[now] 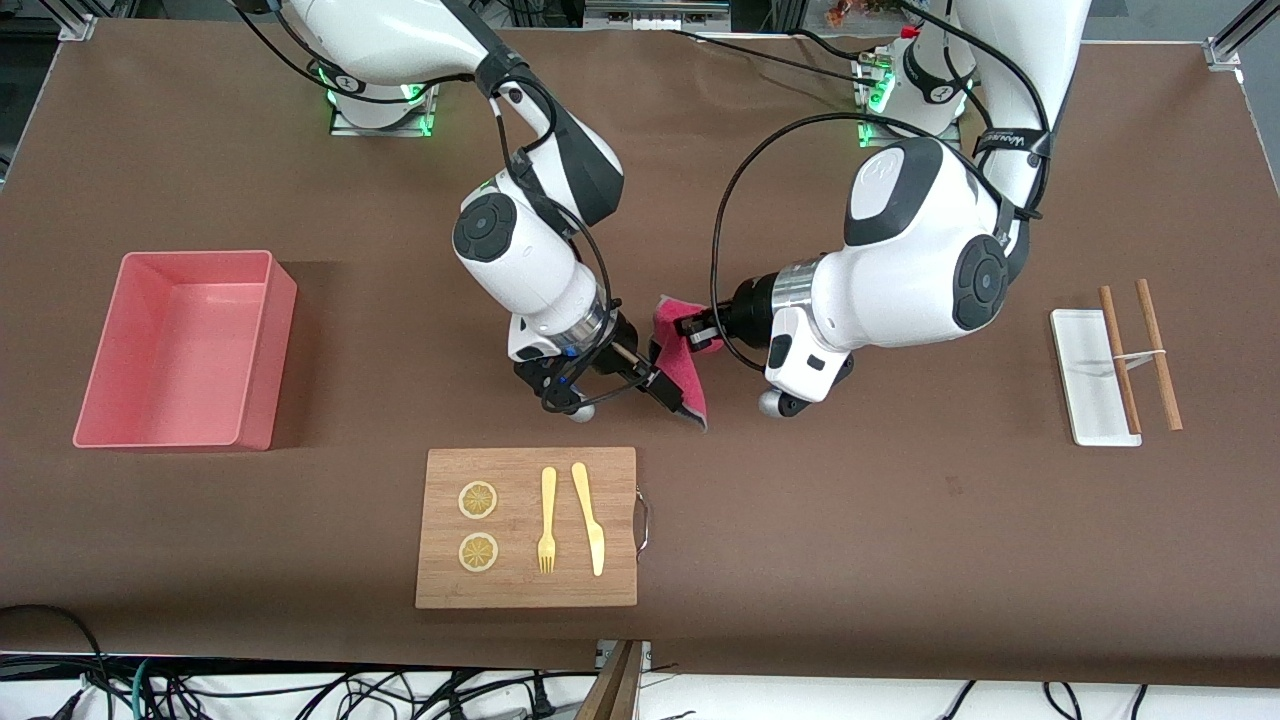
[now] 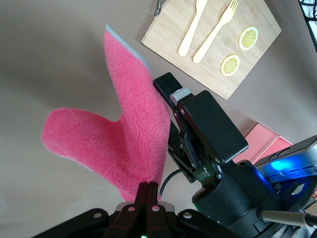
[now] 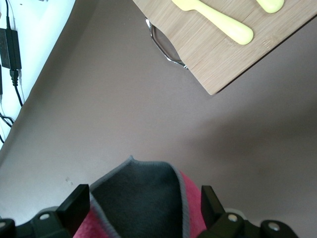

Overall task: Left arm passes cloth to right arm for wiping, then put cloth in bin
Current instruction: 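Bring the cloth to the right gripper and grasp it with the right gripper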

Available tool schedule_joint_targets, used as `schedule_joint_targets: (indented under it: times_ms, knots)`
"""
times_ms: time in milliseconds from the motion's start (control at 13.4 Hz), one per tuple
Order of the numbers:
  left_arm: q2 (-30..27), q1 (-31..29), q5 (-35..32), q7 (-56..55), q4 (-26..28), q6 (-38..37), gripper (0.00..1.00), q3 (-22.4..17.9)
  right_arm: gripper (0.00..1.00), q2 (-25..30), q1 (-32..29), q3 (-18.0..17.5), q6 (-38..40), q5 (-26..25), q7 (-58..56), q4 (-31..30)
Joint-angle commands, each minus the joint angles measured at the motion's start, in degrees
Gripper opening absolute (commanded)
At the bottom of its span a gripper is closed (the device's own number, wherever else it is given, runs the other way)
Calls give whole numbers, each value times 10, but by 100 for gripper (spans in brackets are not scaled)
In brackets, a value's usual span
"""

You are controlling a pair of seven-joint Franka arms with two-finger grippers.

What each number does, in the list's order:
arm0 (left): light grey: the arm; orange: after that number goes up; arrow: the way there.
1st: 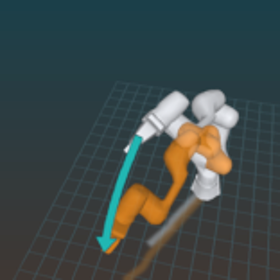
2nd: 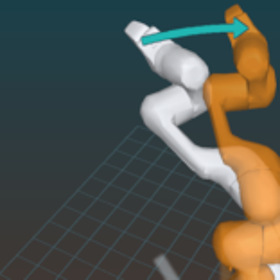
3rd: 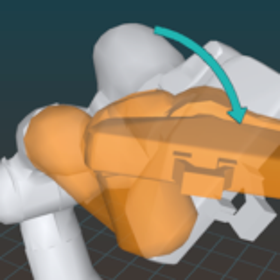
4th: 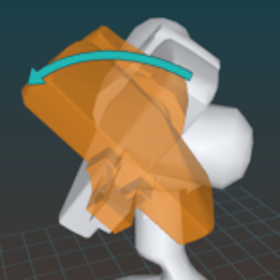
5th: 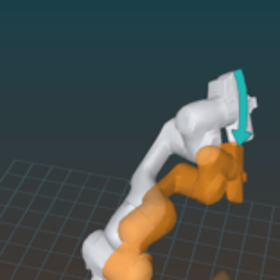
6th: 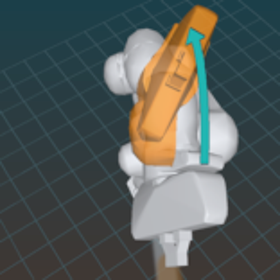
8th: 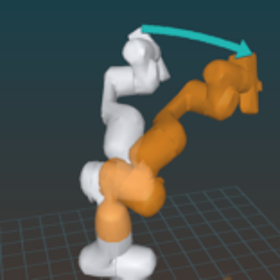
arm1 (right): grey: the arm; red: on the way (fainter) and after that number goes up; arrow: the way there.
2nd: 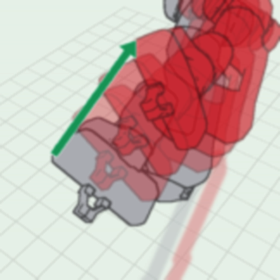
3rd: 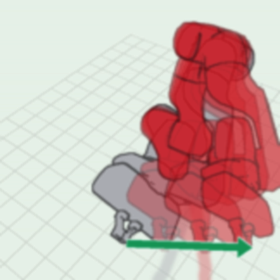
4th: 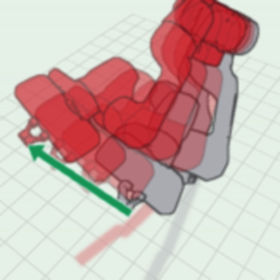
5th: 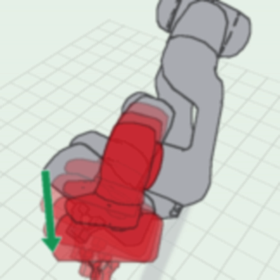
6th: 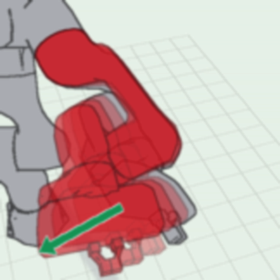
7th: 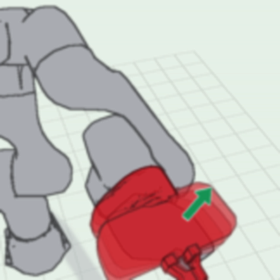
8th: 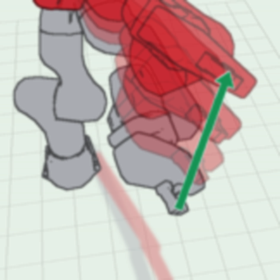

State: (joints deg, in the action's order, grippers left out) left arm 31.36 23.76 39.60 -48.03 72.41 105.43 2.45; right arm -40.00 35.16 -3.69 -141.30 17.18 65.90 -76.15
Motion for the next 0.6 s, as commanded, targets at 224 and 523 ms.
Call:
schedule_joint_targets:
  times_ms: [224,523]
  knots:
    - [12,3,18,-6,-20,-1,0,-6,70,-8,3,-9,-4,14,1,16]
    - [11,1,18,-6,-21,-2,0,-5,22,-8,3,-10,-4,15,-2,15]
